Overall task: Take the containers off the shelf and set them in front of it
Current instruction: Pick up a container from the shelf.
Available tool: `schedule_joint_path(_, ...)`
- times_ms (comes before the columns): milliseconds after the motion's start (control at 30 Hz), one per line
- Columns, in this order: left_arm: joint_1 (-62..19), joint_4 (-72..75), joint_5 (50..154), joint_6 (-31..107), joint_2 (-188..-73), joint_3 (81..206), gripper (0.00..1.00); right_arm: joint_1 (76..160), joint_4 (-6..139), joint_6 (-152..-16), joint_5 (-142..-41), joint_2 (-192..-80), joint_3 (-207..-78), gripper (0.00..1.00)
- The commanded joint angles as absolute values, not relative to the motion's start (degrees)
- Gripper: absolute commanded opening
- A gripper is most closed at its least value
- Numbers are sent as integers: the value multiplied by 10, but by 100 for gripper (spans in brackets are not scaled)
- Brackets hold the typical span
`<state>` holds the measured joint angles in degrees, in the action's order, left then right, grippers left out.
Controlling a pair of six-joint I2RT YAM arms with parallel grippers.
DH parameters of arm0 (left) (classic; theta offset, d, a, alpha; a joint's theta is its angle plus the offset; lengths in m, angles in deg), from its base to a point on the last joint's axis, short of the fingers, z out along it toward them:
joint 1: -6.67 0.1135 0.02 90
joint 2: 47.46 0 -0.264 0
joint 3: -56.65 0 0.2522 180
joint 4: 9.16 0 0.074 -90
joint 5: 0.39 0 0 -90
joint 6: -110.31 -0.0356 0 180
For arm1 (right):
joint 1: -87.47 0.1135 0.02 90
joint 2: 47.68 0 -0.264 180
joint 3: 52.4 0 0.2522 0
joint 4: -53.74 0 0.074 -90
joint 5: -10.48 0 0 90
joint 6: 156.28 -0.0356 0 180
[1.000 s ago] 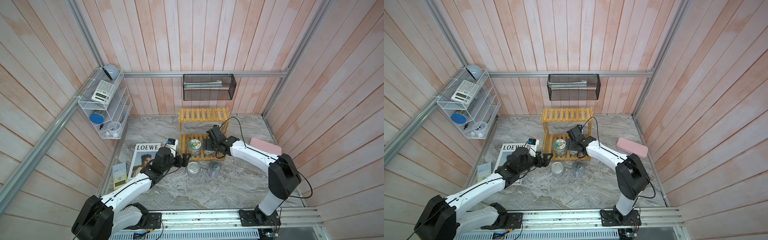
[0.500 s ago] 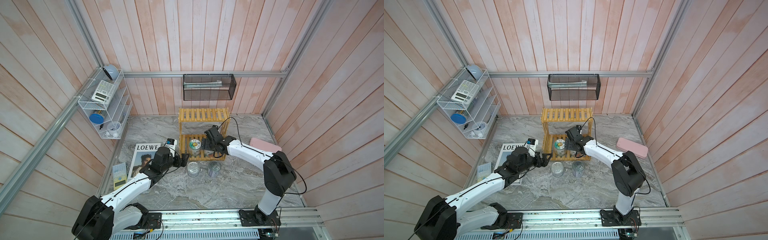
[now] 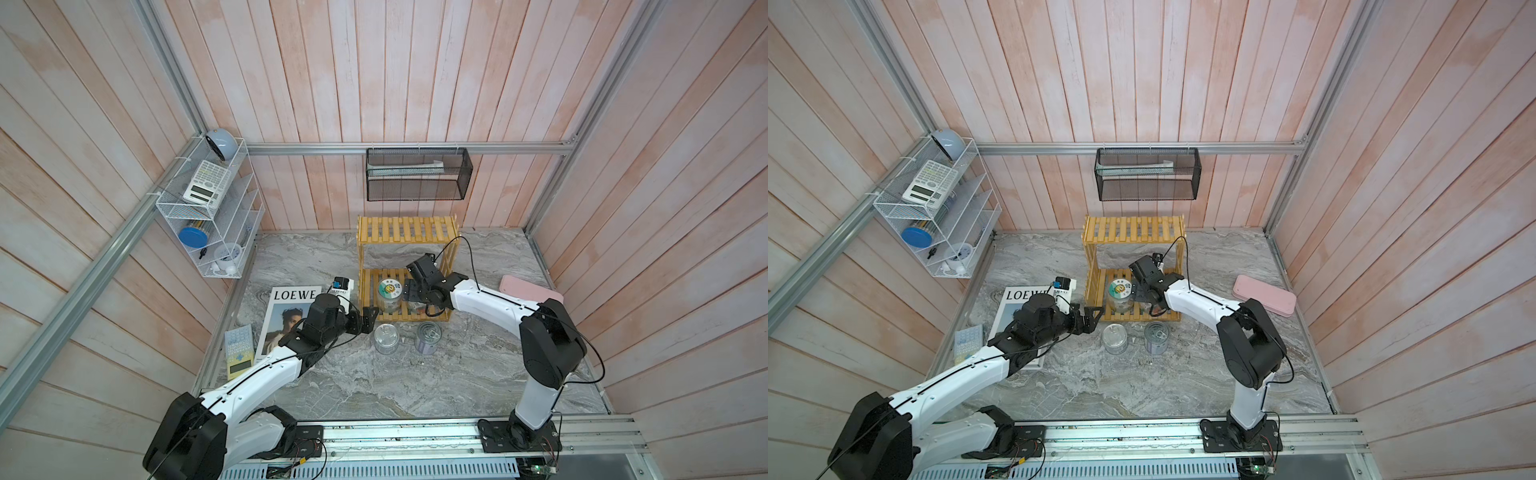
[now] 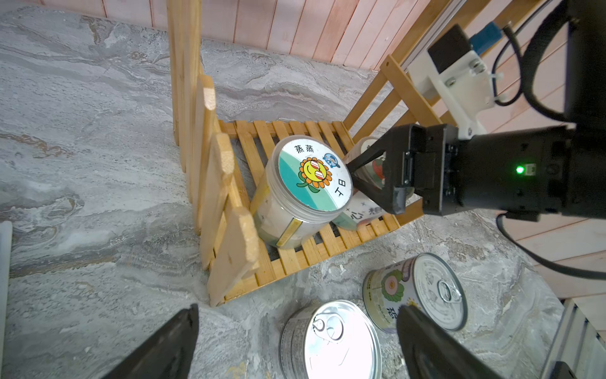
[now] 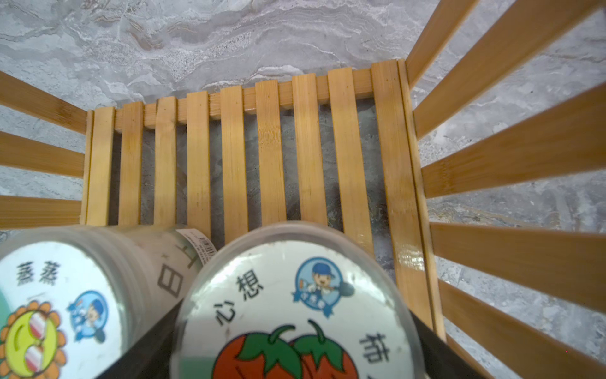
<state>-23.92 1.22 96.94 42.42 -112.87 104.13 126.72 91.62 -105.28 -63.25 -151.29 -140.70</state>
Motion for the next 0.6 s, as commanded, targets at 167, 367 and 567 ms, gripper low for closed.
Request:
schedule_joint_path(167,-235,13,977,417,-1116,1046,100,1270,941,-1056,-639,-1516,-1418,73)
schedule_joint_path(367,-235,13,975,416,-1117,1048,100,1271,951,-1039,-646,-1496,-1427,69)
schedule_joint_path(567,-235,13,975,414,-1121,1055,100,1274,960,-1027,-624,-1456,-1424,66)
